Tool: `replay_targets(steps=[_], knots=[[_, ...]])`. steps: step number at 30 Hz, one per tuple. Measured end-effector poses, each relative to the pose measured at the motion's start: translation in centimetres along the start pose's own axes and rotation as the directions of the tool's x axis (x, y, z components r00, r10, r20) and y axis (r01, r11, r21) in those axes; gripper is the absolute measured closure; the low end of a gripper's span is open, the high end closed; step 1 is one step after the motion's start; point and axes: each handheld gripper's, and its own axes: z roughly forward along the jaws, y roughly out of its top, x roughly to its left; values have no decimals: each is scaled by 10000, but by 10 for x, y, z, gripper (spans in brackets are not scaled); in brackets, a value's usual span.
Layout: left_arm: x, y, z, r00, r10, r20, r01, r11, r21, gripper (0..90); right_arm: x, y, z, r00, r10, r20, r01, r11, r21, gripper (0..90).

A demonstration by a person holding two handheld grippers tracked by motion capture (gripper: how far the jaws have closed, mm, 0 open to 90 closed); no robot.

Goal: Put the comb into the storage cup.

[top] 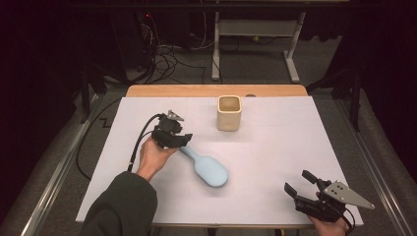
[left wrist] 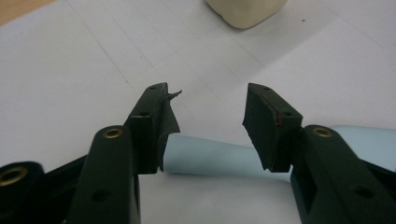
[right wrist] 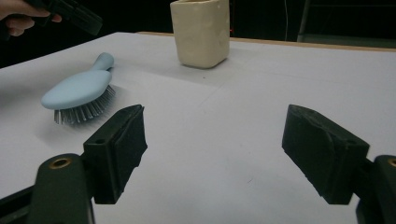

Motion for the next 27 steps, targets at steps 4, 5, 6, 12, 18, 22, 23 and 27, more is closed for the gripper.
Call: replay_targets(steps=[4, 5, 6, 12, 18, 22, 23, 27], knots=[[0, 6, 4, 9998, 167, -124, -160, 9981, 599, 551, 0, 0, 1, 10000, 14, -36, -14, 10000, 35, 228], [-1, 9, 5, 9995, 262, -189, -249, 9973, 686, 558, 1, 0, 1, 10000, 17, -42, -17, 10000, 36, 229], [-3, 16, 8, 9990, 423, -130, -408, 9946, 956, 567, 1, 0, 1, 10000, 14, -44, -14, 10000, 39, 229], [-6, 25, 22, 9977, 597, -331, -530, 9831, 1752, 642, 0, 0, 0, 10000, 16, -37, -16, 10000, 21, 229], [0, 25, 37, 9990, 426, -117, -386, 9696, 2415, 732, 0, 0, -1, 10000, 61, -63, -61, 10000, 6, 229], [1, 24, 41, 9991, 417, -16, -397, 9628, 2673, 783, 0, 0, -1, 9999, 53, -95, -52, 10000, 38, 232], [1, 23, 42, 9991, 418, 43, -413, 9597, 2781, 796, 0, 0, -1, 9999, 60, -110, -59, 10000, 43, 234], [2, 22, 43, 9984, 550, 143, -568, 9500, 3069, 840, 0, -1, -1, 9999, 86, -95, -85, 9999, 61, 234]])
